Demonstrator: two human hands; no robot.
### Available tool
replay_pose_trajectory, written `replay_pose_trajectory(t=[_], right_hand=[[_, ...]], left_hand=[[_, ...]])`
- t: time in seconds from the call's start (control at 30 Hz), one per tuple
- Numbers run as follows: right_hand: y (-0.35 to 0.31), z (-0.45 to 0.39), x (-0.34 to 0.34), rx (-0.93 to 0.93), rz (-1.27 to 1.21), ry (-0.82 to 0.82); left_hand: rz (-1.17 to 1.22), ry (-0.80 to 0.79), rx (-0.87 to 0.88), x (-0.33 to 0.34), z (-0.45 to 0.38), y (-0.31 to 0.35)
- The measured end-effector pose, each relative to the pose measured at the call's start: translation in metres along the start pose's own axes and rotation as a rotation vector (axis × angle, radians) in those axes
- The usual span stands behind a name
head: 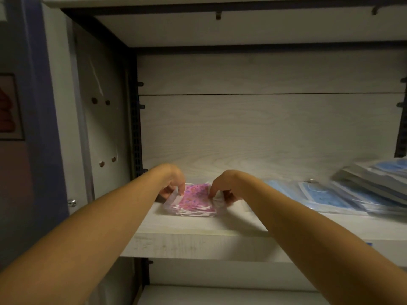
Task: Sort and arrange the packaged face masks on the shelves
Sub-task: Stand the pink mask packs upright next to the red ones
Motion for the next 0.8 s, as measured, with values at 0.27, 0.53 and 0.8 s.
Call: replay_pose_trajectory(t=[0.27,0.53,0.8], right_hand=[[-0.005,0.007,0.004,0.014,-0.02,0.006],[-0.006,0.004,0.003,-0.06,-0.107,0.082],[0.003,0.001,-0.018,-0.027,-0.225,0.222]], left_hand=[[-0.097,-0.001,0.002,-0.008,-0.009,0.0],[-0.039,0.024,-0.047,-0.012,-0.014,-0.013],[-0.007,0.023,-0.084,-0.015,-0.014,-0.023]])
Point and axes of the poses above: each hand's wrist, its own z-axis away from the middle knuckle, its own x-axis out of the palm, y = z × x, the point moved 5 cm from there along -z, towards the middle knuckle, and after that the axes turned 5 degrees about -x, right-handed, at the moved point
